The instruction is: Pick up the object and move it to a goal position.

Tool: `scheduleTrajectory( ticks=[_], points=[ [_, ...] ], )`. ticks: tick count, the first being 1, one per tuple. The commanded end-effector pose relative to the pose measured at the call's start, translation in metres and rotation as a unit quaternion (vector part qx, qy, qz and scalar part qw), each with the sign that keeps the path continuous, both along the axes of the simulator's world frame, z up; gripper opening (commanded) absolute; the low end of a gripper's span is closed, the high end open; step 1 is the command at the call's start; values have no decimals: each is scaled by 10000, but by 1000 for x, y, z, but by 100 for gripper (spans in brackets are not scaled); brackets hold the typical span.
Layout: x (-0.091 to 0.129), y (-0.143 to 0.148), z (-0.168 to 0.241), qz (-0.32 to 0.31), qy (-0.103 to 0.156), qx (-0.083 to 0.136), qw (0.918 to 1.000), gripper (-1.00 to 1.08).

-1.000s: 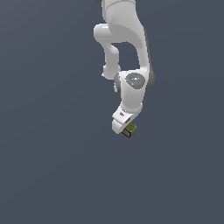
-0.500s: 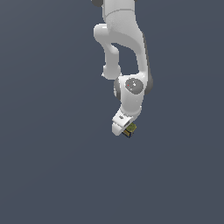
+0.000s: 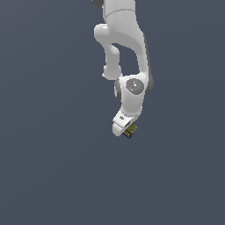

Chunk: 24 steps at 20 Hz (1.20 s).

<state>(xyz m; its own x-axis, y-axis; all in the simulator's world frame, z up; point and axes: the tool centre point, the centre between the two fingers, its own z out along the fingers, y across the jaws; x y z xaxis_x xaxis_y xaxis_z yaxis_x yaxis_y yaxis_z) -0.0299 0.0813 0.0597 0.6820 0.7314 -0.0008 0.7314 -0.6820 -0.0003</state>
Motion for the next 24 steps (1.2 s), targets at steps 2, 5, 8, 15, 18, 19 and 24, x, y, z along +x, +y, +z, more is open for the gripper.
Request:
scheduleTrajectory(
  ticks=[2,5,8,15,18,19,24],
  points=[
    [-1,-2,3,-2,-4,-1,10000,-100],
    [-3,-7,10,-2,-4,-1,10000,-100],
    [-7,-14,20,-2,-4,-1,10000,-100],
    [-21,-41,60,-2,-4,-4,10000,-100],
    [-29,-57,84,-1,-4,-1,10000,-100],
    [-32,-63,93,-1,-4,-1,10000,-100],
    [-48,-93,138,0,-4,6,10000,-100]
  ],
)
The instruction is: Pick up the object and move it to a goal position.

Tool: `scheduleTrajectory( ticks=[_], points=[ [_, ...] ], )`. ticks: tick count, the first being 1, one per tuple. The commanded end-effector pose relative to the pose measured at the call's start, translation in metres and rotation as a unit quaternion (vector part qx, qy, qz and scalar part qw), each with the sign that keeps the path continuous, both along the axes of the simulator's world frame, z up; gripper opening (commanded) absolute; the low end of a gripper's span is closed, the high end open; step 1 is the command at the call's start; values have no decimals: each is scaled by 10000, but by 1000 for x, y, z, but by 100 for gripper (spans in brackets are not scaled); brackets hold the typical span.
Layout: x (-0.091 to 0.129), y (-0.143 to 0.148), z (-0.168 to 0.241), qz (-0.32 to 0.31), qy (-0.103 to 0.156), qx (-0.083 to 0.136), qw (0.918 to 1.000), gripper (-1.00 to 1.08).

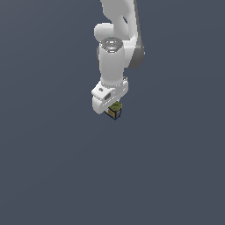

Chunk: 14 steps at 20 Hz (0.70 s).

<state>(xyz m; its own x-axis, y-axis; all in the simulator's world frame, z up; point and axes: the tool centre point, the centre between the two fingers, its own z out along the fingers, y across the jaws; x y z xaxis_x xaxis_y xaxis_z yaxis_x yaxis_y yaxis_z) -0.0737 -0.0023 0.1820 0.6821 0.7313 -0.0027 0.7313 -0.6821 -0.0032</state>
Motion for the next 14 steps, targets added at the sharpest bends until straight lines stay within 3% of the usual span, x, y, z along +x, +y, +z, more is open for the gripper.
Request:
scheduleTrajectory(
  ticks=[1,14],
  points=[
    [-7,-16,26,2,-22,8,10000,-100],
    [-44,-94,144,3,-24,18,10000,-100]
  ],
)
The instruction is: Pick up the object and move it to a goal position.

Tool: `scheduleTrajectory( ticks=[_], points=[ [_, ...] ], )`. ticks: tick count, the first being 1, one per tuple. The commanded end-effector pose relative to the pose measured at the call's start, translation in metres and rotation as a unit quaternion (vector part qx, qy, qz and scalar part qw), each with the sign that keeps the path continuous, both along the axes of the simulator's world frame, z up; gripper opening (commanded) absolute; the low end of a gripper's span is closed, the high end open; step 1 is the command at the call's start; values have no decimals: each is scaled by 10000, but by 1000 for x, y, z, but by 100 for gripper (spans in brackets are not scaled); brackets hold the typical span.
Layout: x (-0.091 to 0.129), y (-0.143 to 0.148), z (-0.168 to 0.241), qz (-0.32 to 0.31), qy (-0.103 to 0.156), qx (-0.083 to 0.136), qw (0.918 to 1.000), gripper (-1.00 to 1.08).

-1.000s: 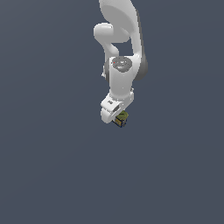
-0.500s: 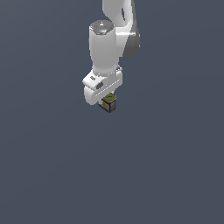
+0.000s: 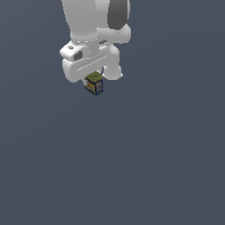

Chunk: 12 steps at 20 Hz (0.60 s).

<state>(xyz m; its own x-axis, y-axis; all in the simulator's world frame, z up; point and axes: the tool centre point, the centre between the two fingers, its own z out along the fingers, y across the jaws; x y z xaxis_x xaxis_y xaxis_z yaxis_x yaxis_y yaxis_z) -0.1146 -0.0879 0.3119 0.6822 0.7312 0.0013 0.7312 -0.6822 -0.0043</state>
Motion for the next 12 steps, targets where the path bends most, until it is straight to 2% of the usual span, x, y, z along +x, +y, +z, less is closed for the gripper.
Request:
scheduleTrajectory(
  ticks=[1,12],
  points=[
    [-6,-13,21,4,-15,-1,10000,-100],
    [-17,-44,66,-2,-11,-18,10000,-100]
  ],
)
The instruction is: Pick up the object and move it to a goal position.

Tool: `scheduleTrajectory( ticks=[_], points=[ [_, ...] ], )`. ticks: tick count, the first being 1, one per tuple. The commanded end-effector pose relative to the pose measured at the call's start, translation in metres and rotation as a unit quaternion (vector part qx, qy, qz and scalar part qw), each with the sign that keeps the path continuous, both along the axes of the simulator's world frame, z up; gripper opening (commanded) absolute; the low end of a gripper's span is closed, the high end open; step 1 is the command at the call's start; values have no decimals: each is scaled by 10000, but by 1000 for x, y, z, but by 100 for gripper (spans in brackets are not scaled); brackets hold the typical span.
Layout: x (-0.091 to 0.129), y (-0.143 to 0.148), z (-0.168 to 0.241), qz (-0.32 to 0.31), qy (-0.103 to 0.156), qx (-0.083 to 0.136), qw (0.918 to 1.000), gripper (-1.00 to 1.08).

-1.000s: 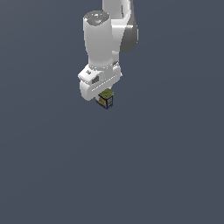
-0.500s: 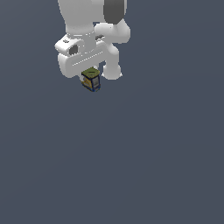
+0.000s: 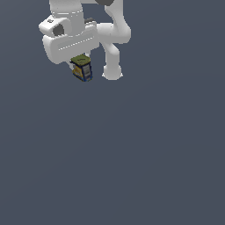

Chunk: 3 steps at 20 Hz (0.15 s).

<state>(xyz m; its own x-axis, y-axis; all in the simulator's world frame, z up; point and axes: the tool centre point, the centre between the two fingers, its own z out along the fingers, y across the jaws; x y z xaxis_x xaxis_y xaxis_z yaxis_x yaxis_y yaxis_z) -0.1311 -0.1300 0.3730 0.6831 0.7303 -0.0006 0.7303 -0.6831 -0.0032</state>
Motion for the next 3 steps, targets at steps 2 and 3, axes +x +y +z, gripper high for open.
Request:
scheduleTrajectory(
  ticks=[2,3],
  points=[
    [0,-4,7,4,-14,-7,10000,-100],
    [0,-4,7,4,-14,-7,10000,-100]
  ],
)
